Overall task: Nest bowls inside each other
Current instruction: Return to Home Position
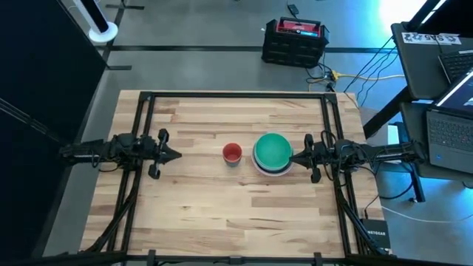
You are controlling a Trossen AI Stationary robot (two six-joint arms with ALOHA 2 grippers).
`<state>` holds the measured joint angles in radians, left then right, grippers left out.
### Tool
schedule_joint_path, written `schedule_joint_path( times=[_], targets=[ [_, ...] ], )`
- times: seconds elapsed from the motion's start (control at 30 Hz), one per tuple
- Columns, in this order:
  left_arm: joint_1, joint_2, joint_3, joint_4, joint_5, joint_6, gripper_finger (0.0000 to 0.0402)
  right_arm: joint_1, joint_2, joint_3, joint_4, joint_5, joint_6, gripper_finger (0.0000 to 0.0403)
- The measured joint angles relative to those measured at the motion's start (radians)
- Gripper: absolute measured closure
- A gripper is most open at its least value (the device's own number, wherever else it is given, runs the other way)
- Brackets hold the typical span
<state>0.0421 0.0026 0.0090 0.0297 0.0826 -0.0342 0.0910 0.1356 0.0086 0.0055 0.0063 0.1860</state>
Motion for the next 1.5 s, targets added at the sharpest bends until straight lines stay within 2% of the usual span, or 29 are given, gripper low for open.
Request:
schedule_joint_path(
  times=[0.67,1.5],
  targets=[
    [0.051,0.008,0.000,-0.004,0.000,0.008,0.0402,0.000,0.000,0.000,0.000,0.000,0.000,0.0402],
    [0.051,0.008,0.000,-0.007,0.000,0.008,0.0402,0.000,0.000,0.000,0.000,0.003,-0.038,0.0402]
  ],
)
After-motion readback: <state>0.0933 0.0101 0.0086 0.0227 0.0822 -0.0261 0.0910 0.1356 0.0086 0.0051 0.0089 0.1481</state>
